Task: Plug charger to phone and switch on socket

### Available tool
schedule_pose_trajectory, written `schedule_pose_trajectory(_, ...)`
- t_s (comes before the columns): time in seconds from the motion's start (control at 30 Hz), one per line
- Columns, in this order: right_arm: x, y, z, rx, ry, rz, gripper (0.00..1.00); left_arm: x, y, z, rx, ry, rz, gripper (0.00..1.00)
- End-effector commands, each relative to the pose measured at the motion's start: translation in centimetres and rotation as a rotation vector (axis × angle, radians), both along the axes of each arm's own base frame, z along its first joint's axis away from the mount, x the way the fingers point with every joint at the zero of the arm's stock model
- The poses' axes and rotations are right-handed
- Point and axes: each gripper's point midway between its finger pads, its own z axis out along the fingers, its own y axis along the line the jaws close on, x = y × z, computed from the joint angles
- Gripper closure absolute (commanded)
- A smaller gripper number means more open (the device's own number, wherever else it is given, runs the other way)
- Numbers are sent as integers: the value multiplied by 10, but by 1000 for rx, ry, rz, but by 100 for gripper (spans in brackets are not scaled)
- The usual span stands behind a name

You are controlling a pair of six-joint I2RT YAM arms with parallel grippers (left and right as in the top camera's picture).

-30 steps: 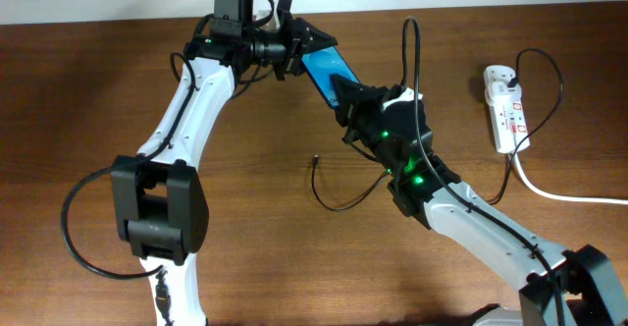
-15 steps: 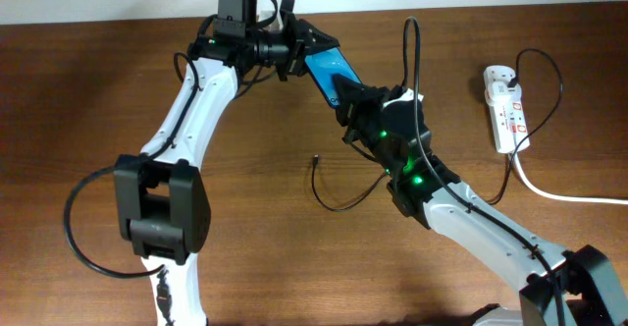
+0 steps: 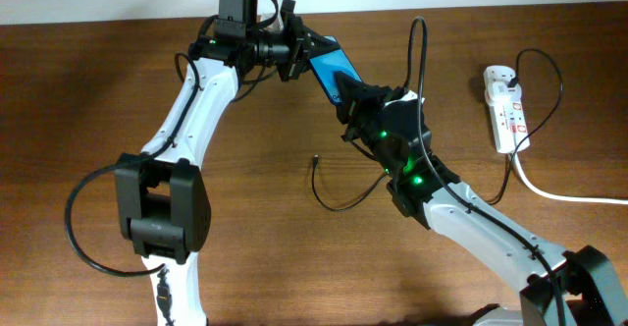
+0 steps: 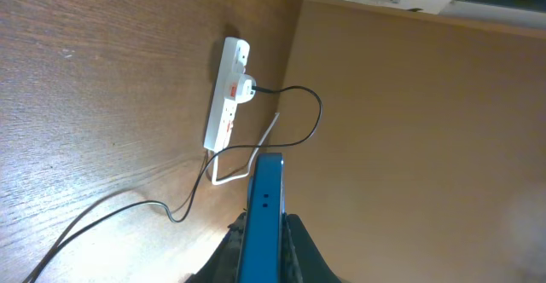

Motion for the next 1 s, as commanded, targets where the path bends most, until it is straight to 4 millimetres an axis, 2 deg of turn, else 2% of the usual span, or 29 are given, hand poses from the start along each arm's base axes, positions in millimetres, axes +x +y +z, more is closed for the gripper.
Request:
schedule_pose_trajectory(0.0, 1, 2, 6, -58, -34, 1, 96, -14, -14, 15, -34, -55, -84, 100)
schedule_pose_trajectory(0.07, 1, 2, 6, -58, -34, 1, 92, -14, -14, 15, -33, -55, -83, 100)
schedule_pose_trajectory(0.17, 1, 2, 6, -58, -34, 1, 73, -13, -14, 15, -32, -56, -81, 100)
schedule_pose_trajectory(0.37, 1, 2, 6, -58, -34, 1, 51, -13, -12, 15, -31, -57, -78, 100)
schedule_pose_trajectory(0.47, 1, 2, 5, -95, -51, 7, 46, -5, -1, 12, 4, -153, -81, 100)
schedule_pose_trajectory(0.57, 0, 3, 5, -238, -124, 37, 38, 5, 27, -6, 101, -187, -40, 100)
schedule_pose_trajectory(0.6, -1, 4, 5, -305, -159, 56, 32, 9, 42, -16, 157, -206, -24, 100)
schedule_pose_trajectory(0.63, -2, 6, 5, -369, -194, 78, 30, 11, 54, -22, 201, -239, -26, 100)
schedule_pose_trajectory(0.73, -7, 13, -2, -554, -275, 165, 22, 9, 77, -32, 261, -307, -64, 100)
schedule_pose_trajectory(0.77, -11, 15, -14, -659, -291, 222, 12, 6, 90, -37, 284, -311, -77, 100)
schedule_pose_trajectory(0.87, -21, 11, -50, -778, -194, 302, 0, 4, 116, -45, 327, -332, -90, 100)
schedule_pose_trajectory(0.97, -34, 5, -80, -935, -153, 407, 2, 8, 151, -54, 384, -299, -39, 100)
